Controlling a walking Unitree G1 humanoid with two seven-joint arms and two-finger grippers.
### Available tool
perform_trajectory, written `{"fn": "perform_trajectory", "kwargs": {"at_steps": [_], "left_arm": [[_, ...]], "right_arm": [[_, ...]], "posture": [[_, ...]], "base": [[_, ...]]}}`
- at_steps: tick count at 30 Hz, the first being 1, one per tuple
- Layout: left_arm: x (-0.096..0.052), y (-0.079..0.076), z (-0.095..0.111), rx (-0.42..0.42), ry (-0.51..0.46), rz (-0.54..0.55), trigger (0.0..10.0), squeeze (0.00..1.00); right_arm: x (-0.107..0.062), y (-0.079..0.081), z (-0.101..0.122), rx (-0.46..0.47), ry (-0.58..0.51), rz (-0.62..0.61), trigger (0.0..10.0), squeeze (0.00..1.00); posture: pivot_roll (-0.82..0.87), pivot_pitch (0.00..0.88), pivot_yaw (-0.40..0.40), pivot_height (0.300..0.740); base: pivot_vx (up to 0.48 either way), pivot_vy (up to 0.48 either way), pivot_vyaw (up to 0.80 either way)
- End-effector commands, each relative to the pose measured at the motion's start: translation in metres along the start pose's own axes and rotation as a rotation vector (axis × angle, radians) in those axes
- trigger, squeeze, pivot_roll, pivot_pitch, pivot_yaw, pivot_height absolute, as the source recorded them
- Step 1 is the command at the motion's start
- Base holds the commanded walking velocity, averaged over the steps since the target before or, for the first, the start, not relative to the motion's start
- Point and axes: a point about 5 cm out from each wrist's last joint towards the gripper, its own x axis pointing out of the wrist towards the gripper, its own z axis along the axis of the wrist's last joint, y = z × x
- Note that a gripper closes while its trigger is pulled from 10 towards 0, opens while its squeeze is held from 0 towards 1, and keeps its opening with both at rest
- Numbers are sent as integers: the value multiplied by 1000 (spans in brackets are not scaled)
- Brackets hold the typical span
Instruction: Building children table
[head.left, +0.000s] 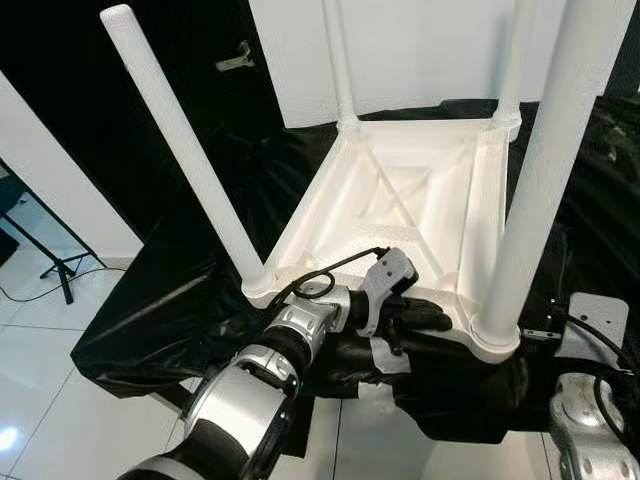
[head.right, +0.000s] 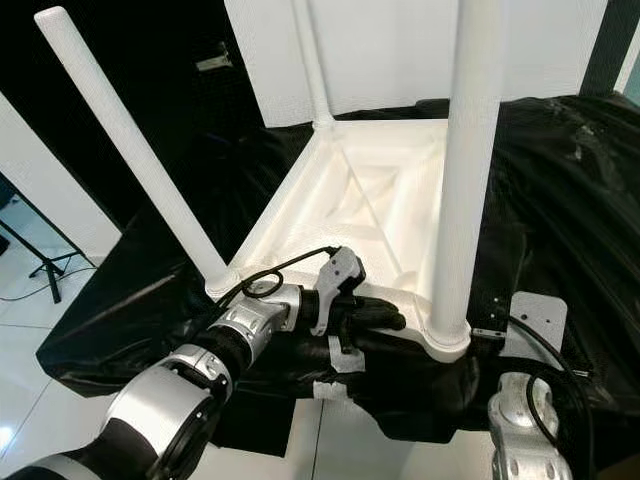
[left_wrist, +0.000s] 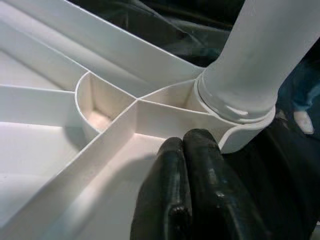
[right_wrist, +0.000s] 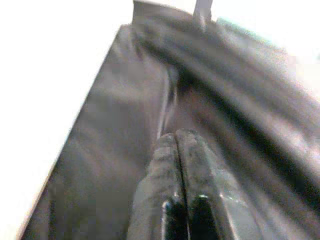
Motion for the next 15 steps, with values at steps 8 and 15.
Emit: {"fn": "perform_trajectory", "kwargs": {"at_steps": [8,15], "left_arm": [[-3,10,-51,-95,125,684,10000,1000],[3,12,-38,-99,74,718,10000,1000]], "right_arm": [[-15,-1,18,-8,-119,51,10000,0],[-30,-4,27,-34,-156,110,10000,0]], "posture": [[-126,0,170,740],[-117,0,165,740]], "base": [[0,0,0],[0,0,0]]}}
